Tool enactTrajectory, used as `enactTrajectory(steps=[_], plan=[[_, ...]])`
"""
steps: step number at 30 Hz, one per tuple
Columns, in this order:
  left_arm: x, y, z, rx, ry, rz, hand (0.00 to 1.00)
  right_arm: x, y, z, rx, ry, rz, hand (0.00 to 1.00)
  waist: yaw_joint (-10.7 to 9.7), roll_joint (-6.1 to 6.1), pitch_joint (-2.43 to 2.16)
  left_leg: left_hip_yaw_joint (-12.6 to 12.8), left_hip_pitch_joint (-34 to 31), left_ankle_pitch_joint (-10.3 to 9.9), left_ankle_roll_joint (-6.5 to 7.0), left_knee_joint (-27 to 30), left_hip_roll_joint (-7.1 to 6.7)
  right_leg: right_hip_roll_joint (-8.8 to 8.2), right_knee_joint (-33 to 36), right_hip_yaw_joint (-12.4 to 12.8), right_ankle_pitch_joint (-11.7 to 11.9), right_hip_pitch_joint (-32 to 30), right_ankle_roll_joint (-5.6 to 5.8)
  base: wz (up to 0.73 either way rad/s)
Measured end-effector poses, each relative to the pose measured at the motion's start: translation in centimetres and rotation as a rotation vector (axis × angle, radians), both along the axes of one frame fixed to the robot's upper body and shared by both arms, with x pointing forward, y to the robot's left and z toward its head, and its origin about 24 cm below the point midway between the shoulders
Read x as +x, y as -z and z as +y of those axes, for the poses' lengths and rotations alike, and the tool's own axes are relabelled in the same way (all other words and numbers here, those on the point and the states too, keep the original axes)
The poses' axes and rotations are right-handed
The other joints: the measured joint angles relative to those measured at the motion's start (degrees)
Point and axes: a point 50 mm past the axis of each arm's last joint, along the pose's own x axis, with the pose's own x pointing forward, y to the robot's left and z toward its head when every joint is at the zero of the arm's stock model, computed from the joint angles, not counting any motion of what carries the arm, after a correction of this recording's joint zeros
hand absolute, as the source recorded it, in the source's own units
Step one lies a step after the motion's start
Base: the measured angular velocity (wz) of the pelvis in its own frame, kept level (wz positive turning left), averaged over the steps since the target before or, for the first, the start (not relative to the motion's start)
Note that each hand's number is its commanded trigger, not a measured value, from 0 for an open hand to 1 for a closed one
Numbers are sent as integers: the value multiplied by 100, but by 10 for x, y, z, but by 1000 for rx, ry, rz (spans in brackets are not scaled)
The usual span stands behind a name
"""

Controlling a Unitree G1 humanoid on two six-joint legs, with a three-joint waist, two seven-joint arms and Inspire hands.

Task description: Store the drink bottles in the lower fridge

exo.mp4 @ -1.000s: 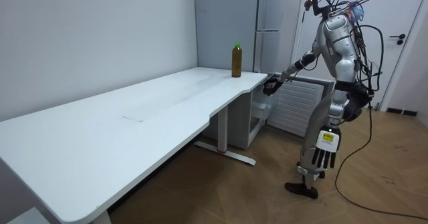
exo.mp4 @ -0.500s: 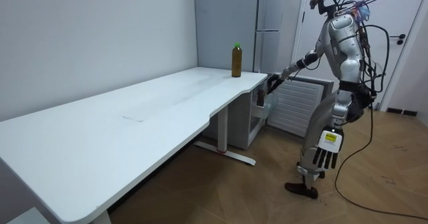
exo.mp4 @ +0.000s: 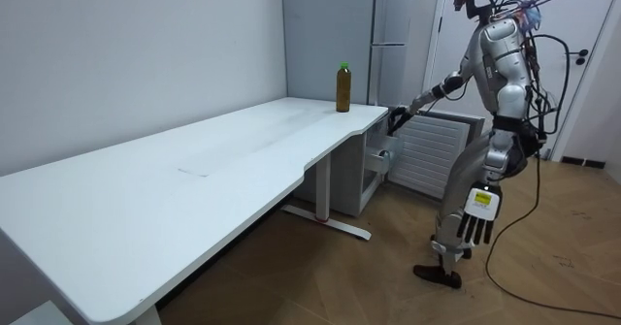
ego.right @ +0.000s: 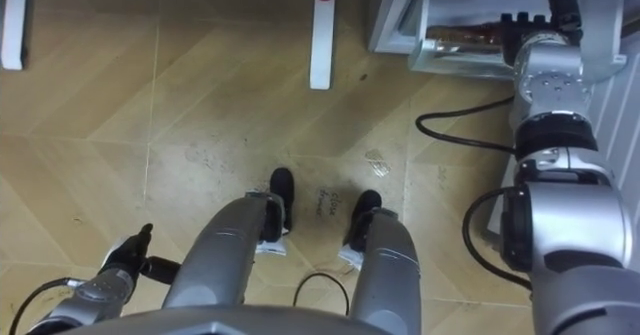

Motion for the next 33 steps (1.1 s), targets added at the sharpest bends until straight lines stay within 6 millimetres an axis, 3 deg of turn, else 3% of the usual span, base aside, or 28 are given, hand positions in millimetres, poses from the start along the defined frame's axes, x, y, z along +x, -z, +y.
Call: enactTrajectory(steps=[11,22,23,26,28,30,33], plan=[[-7,3,1,-9,35,63,0,-14,24,-4,-18,-35,-13,0,27,50,8,-25,598,-25,-27,-254,14,39,-353,-92,9,634,17,0],[-14,2,10,-44,-41,74,0,-50,64,-13,-52,-71,40,0,-24,78,-18,-54,1633,-125,-131,-668,53,235,-1017,-155,19,1784,58,-1],[-16,3,11,-45,-52,75,0,-59,73,-12,-59,-78,59,0,-21,84,-31,-53,1800,-136,-145,-756,70,251,-1164,-219,48,1985,47,0],[-28,5,13,-53,-99,91,0,-87,97,-9,-84,-116,110,0,-70,125,-179,-74,2192,-147,-170,-1011,87,356,-1590,-269,137,2474,82,3],[-42,7,12,-61,-144,110,0,-116,120,-3,-84,-144,160,0,-147,175,-247,-60,2653,-164,-191,-1220,72,407,-1916,-268,178,3002,131,2],[-49,8,12,-64,-161,121,0,-135,134,3,-67,-160,189,0,-218,189,-275,-47,2953,-172,-204,-1413,57,420,-2092,-266,187,3282,146,-2],[-55,10,7,-62,-196,104,0,-175,155,15,-73,-227,255,0,-217,180,-276,-16,3367,-185,-233,-1660,36,439,-2303,-273,176,3678,163,-5]])
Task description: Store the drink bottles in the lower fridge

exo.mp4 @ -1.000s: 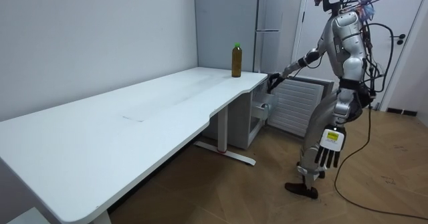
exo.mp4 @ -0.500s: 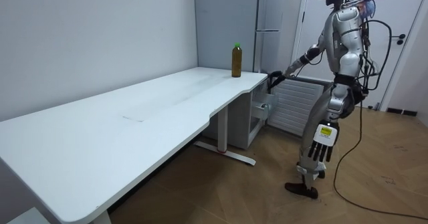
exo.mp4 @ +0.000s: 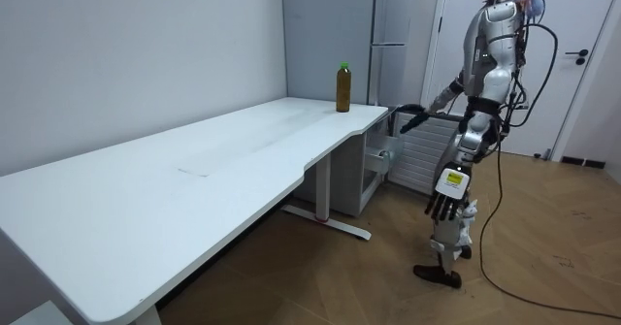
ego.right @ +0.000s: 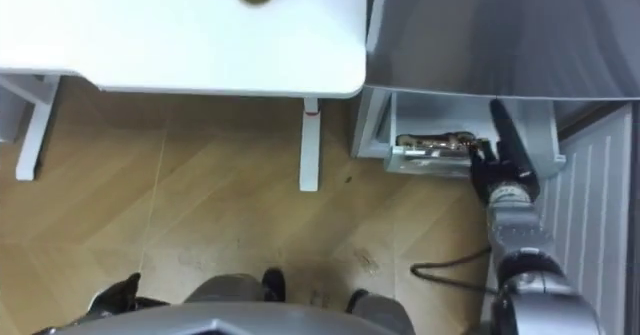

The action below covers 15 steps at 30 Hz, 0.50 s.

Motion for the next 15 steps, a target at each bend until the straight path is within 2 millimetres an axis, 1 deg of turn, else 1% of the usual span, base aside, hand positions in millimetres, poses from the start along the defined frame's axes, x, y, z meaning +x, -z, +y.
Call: enactTrajectory(steps=[1,2,3,4,6,7,8,9,10,12,15], plan=[[-3,1,-3,-1,-6,-3,0,-15,8,6,4,-21,36,0,-17,-12,2,4,124,-18,-19,-25,-2,10,-79,0,-4,132,7,-7],[-5,1,-4,-3,-7,-4,0,-22,11,9,7,-30,56,0,-27,-14,2,5,184,-25,-27,-45,-2,13,-96,1,-7,189,11,-3],[-6,2,-6,-4,-19,-8,0,-32,17,14,4,-57,90,0,-64,-30,11,2,273,-30,-36,-95,-5,22,-159,-4,-9,276,15,0],[-7,2,-7,-3,-30,-12,0,-38,19,16,0,-76,107,0,-121,-30,11,1,332,-34,-43,-125,-4,31,-191,-4,-9,312,15,0],[-9,2,-7,6,-72,-23,0,-55,27,26,-20,-163,168,0,-170,-75,4,16,491,-47,-61,-219,-4,52,-286,19,-13,453,21,-5],[-10,2,-7,10,-81,-27,0,-58,29,27,-27,-190,183,0,-187,-86,-1,16,510,-49,-63,-221,-4,52,-289,17,-14,477,22,0],[-10,2,-7,18,-85,-34,0,-65,31,30,-39,-242,215,0,-261,-104,14,15,574,-52,-67,-236,-8,53,-311,18,-16,543,26,0],[-10,2,-7,24,-94,-36,0,-69,34,32,-54,-285,246,0,-275,-117,9,15,611,-66,-74,-237,-8,63,-358,22,-16,600,25,0],[-9,1,-7,25,-99,-43,0,-74,35,33,-74,-334,276,0,-300,-127,19,15,659,-75,-78,-245,-7,63,-367,15,-16,646,25,0],[-9,2,-7,27,-103,-46,0,-83,39,34,-103,-403,331,0,-315,-141,29,11,725,-91,-81,-250,-8,66,-385,4,-19,727,31,0],[-9,2,-9,33,-124,-63,0,-93,43,34,-186,-572,434,0,-318,-129,30,1,739,-109,-82,-261,-12,74,-413,13,-25,754,40,0]])
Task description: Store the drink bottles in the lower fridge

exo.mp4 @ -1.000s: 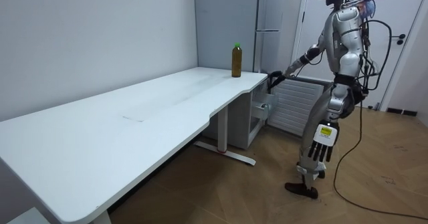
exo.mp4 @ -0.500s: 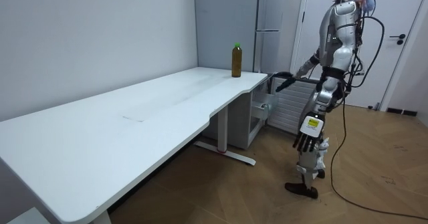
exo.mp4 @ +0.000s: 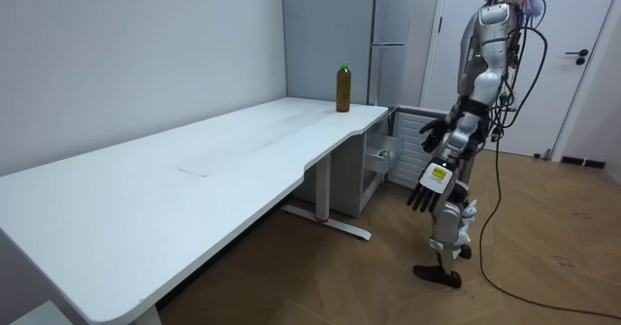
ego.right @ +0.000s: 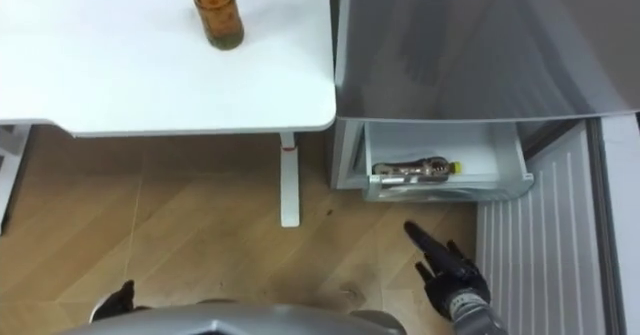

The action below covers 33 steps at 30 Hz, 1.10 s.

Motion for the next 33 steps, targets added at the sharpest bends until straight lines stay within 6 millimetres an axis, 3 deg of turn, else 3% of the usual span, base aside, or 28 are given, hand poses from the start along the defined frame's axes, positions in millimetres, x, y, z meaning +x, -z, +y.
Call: enactTrajectory(steps=[4,9,12,17,25,27,33], plan=[[-6,0,1,-8,-64,-3,0,-8,3,3,-71,-192,92,0,19,-10,-13,-11,66,-14,-3,-1,-1,7,-48,3,1,79,3,0],[-18,1,4,-22,-260,-10,0,-18,7,2,-149,-371,215,0,56,-23,25,-6,175,-44,-4,1,-4,6,-60,1,-5,204,13,0],[-24,1,6,-4,-388,-9,0,-32,9,0,-155,-376,292,0,70,-8,37,-10,310,-95,3,7,-11,1,-69,12,-19,335,34,0],[-18,-6,21,43,-668,-86,0,-44,10,-2,-163,-339,354,0,48,54,13,-53,319,-164,17,104,-15,-6,-68,-7,-31,412,52,0],[26,-42,47,266,-794,-352,0,-46,10,-4,-205,-346,363,0,65,144,-22,-79,433,-165,17,100,-18,-4,-54,-10,-31,509,53,1],[46,-63,54,335,-820,-493,0,-46,9,-4,-218,-354,355,0,95,155,-28,-114,405,-165,18,114,-22,-5,-54,-38,-31,507,52,5],[79,-109,61,492,-803,-764,0,-49,8,-6,-247,-361,322,0,182,253,-48,-145,418,-166,16,110,-23,-3,-54,-63,-30,528,52,2]])
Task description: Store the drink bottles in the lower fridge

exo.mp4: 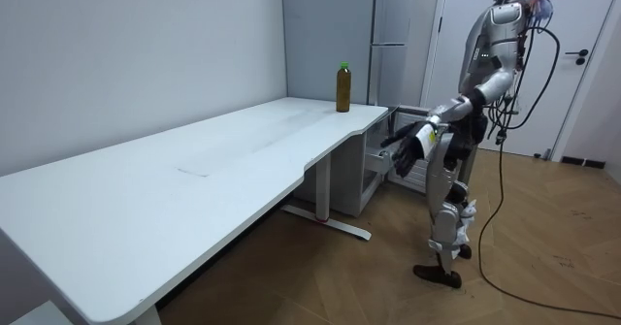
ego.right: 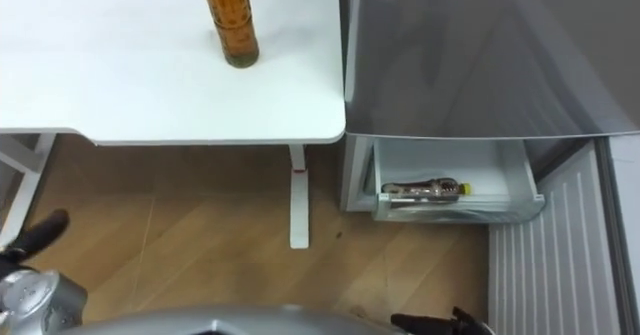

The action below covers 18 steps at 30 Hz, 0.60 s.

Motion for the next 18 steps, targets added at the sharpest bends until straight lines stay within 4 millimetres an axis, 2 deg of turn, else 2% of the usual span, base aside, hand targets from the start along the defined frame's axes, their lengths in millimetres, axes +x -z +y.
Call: enactTrajectory(steps=[2,7,11,14,15,18], plan=[[9,-15,1,62,10,-60,0,0,0,0,-4,-4,-5,0,5,18,1,-86,-27,0,0,8,-18,-6,-11,-87,0,35,0,19],[28,-71,4,233,16,-287,0,-4,0,-1,-9,-7,-2,0,30,47,2,-128,-4,3,-2,-4,-30,-4,-27,-93,-9,53,11,3],[40,-96,1,280,74,-402,0,-4,0,-1,-5,-30,-5,0,-12,49,28,-141,8,-2,-5,5,-37,1,-96,-115,-9,143,10,3],[49,-115,-6,298,169,-495,0,0,-1,-1,-2,-47,-21,0,-52,46,74,-145,-49,-2,-6,15,-37,4,-106,-136,-9,114,11,6],[52,-120,-9,303,207,-523,0,3,-1,-1,-1,-52,-25,0,-124,46,83,-180,-77,-2,-6,19,-44,2,-112,-159,-10,108,12,10],[61,-130,-18,305,324,-575,0,8,-1,-2,8,-80,-25,0,-193,31,82,-222,-126,0,-5,46,-49,3,-136,-173,-11,68,13,6]])
